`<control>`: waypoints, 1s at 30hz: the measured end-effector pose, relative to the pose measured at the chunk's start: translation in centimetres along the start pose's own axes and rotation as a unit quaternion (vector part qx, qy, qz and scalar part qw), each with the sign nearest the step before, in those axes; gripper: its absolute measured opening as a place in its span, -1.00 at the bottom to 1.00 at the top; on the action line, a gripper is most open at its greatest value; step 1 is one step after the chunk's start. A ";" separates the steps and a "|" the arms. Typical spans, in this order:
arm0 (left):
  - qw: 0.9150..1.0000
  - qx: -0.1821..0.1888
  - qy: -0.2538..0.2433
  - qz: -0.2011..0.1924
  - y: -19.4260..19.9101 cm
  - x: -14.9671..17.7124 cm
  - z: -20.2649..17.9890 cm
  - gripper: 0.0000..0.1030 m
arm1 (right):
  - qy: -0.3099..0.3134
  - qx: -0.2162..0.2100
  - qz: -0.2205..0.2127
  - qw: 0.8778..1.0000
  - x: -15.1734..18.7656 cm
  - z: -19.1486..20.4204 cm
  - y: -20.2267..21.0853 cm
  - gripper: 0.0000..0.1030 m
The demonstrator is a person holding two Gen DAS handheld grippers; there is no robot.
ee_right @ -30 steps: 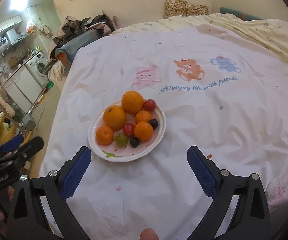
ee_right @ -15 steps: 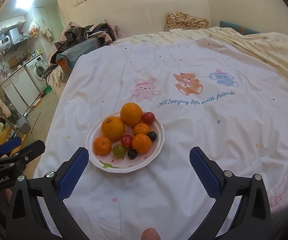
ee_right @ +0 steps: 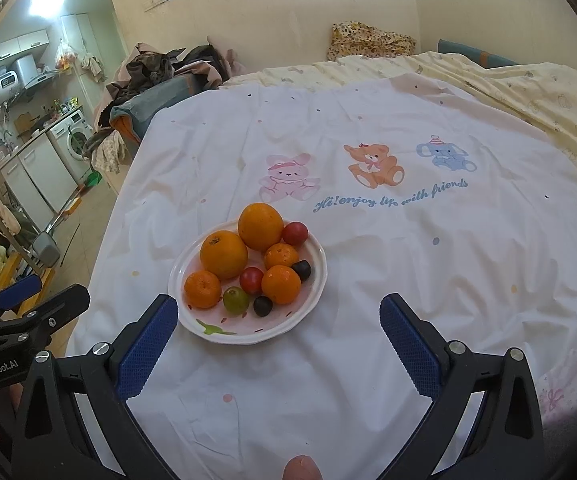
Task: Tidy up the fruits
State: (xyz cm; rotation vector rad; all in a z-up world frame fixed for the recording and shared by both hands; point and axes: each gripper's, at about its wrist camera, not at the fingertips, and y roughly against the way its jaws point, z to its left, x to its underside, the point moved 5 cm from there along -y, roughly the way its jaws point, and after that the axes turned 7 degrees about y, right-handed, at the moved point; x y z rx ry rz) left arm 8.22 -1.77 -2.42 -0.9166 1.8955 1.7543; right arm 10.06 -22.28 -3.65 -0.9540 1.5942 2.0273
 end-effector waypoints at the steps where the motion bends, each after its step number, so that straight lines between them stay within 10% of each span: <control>1: 1.000 -0.001 -0.001 0.000 0.0 0.0 0.0 0.98 | 0.000 0.000 0.000 1.000 0.0 0.0 0.0 1.00; 30: 1.000 0.002 0.006 0.005 0.0 0.4 0.4 0.98 | -0.002 -0.003 -0.004 1.000 -0.1 -0.3 0.1 1.00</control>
